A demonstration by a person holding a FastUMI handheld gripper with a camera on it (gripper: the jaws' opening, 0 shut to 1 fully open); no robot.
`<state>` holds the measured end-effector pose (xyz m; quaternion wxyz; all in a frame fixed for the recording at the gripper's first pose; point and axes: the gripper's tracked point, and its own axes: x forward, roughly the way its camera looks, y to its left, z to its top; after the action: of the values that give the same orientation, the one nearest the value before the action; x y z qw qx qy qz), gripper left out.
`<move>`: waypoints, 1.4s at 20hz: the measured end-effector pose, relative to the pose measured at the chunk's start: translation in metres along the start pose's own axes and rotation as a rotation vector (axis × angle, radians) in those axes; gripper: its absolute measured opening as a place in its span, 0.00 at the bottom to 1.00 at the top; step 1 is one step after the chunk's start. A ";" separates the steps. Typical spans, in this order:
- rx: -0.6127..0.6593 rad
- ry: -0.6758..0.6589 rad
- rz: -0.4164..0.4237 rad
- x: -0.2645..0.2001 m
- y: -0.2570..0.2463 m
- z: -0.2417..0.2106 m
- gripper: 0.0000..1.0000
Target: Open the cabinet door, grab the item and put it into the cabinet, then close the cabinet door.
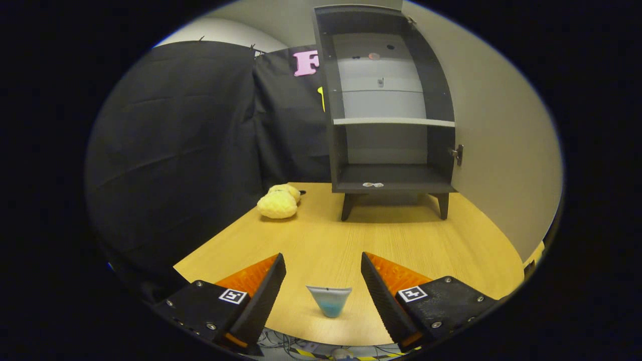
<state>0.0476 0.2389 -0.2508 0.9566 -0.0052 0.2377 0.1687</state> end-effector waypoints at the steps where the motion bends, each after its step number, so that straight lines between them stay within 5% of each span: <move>1: 0.001 0.031 -0.019 0.004 -0.002 -0.012 0.94; 7: 0.031 0.167 -0.035 0.017 0.003 -0.065 0.91; 11: 0.014 0.176 -0.078 0.022 -0.009 -0.071 0.60; 14: 0.018 0.178 -0.076 0.021 -0.007 -0.065 0.53; 28: 0.007 0.015 -0.131 0.047 -0.073 0.132 0.52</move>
<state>0.1700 0.1970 -0.1601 0.9637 -0.0189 0.2447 0.1047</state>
